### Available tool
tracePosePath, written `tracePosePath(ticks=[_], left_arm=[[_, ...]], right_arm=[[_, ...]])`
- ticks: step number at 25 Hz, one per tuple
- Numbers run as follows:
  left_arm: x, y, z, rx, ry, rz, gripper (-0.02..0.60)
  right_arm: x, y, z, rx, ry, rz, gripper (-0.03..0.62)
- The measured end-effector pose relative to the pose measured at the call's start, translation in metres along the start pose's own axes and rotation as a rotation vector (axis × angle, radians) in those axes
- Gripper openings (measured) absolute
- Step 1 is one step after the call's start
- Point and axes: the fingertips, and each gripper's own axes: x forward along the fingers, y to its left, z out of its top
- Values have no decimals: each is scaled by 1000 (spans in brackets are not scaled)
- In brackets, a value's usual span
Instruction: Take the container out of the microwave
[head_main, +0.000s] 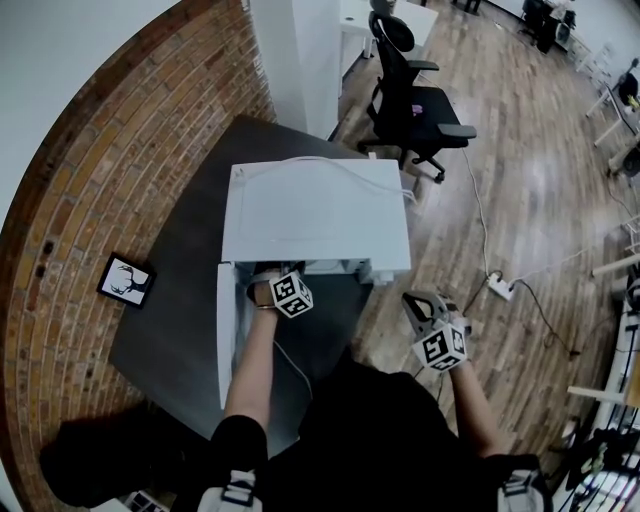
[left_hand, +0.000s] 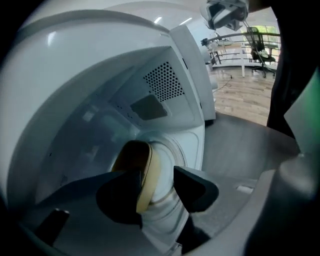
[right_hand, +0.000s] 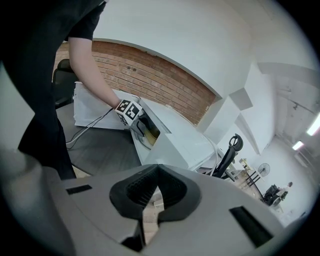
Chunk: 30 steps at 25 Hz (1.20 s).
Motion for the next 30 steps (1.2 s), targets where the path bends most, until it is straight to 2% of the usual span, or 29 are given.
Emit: tracePosePath(ticks=[8, 17, 23, 30], left_arm=[[20, 9, 4, 85, 18, 5, 212], [33, 12, 1, 118, 43, -12, 224], [38, 2, -7, 118, 66, -50, 222], [35, 1, -7, 123, 63, -48, 214]], right_arm=[[-8, -2, -16, 12, 36, -20, -2], [-11, 2, -19, 11, 59, -28, -2], [-10, 4, -20, 8, 56, -31, -2], [-10, 6, -17, 3, 56, -30, -2]])
